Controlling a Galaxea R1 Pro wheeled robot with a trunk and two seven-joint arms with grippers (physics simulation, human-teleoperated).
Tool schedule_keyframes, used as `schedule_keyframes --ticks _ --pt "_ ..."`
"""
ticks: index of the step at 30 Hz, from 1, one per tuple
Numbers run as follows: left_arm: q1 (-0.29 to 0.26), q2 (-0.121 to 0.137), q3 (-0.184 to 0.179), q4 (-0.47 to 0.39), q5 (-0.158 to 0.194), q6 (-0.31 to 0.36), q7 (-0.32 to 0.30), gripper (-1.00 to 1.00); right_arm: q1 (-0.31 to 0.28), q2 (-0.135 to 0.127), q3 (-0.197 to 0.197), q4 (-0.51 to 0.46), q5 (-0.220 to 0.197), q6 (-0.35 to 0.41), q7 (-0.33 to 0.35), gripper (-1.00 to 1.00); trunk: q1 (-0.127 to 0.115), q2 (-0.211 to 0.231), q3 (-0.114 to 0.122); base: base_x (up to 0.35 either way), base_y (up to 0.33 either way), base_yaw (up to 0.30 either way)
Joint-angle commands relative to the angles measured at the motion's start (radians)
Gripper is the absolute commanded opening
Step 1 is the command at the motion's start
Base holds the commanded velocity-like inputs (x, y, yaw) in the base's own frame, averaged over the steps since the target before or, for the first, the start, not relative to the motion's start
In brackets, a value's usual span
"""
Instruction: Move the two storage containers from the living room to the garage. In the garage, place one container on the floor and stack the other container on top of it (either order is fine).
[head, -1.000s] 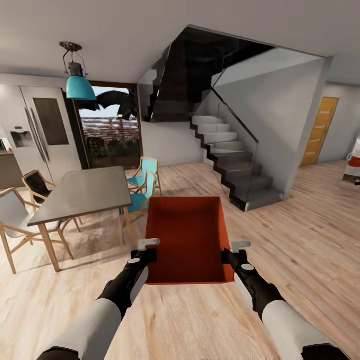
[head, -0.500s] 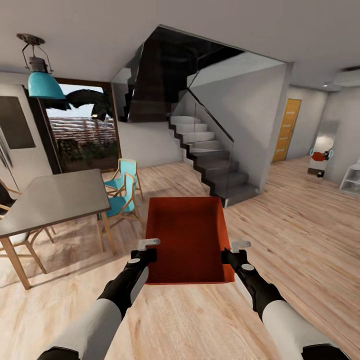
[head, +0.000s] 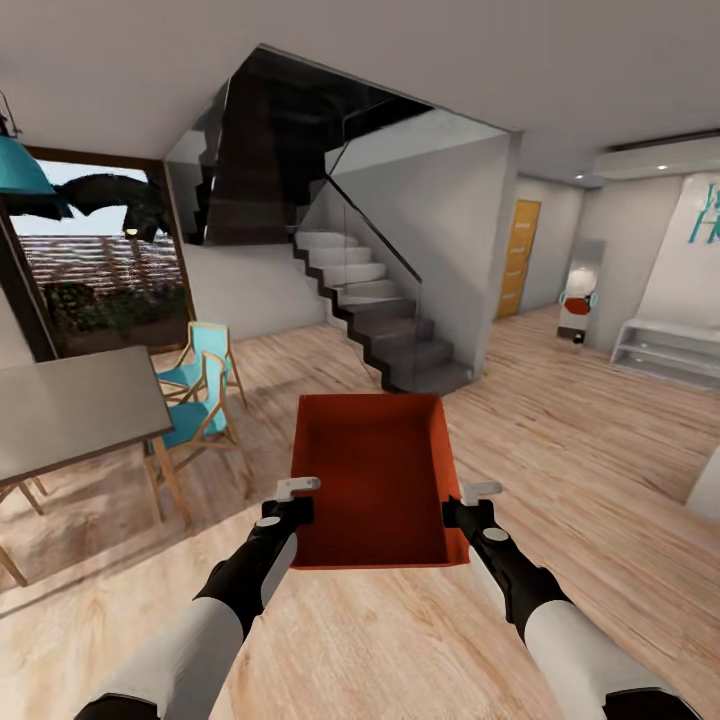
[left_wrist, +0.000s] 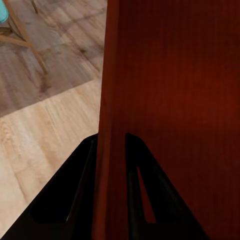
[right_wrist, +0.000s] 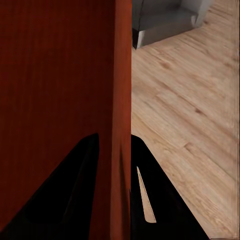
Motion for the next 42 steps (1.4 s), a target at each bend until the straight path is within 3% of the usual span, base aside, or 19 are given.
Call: schedule_keyframes --ticks 1,42 --pt "0.000 0.000 -0.004 -0.002 0.010 0.005 0.010 -1.00 -0.001 0.000 -0.006 -0.001 0.004 0.001 -0.006 -1.00 0.000 -0.001 0.000 0.000 0.000 -0.284" --pt "0.000 0.000 -0.004 -0.003 0.009 0.005 0.010 -1.00 -0.001 0.000 -0.006 -0.002 0.004 0.001 -0.006 -1.00 0.000 -0.001 0.000 0.000 0.000 -0.284"
